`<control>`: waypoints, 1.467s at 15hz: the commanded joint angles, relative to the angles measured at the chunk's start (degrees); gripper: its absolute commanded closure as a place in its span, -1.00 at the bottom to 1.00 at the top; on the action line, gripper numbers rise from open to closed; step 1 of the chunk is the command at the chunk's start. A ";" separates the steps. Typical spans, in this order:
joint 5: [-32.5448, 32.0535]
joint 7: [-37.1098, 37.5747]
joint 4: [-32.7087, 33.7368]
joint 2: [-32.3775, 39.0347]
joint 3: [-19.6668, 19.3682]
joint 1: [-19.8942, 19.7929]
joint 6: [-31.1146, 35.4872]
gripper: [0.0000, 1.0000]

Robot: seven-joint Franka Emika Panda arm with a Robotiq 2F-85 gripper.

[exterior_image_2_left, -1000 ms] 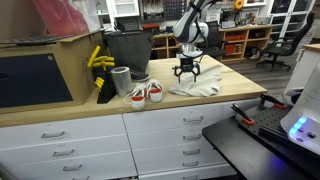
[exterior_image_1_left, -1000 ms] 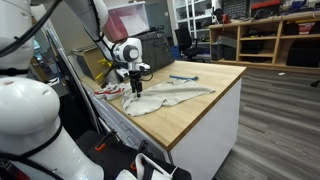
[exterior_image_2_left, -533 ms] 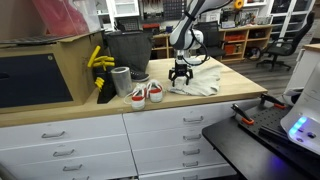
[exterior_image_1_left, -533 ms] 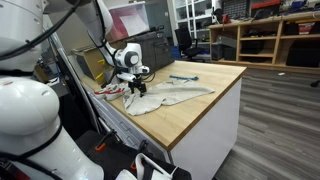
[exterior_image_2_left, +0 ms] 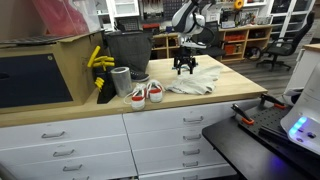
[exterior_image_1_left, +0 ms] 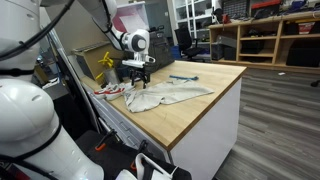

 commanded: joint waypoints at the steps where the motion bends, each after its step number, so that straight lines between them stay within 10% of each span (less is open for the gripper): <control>1: -0.33 -1.32 3.87 -2.15 -1.13 0.24 -11.37 -1.00; 22: 2.12 -11.16 20.15 20.30 5.46 3.66 -2.81 -1.00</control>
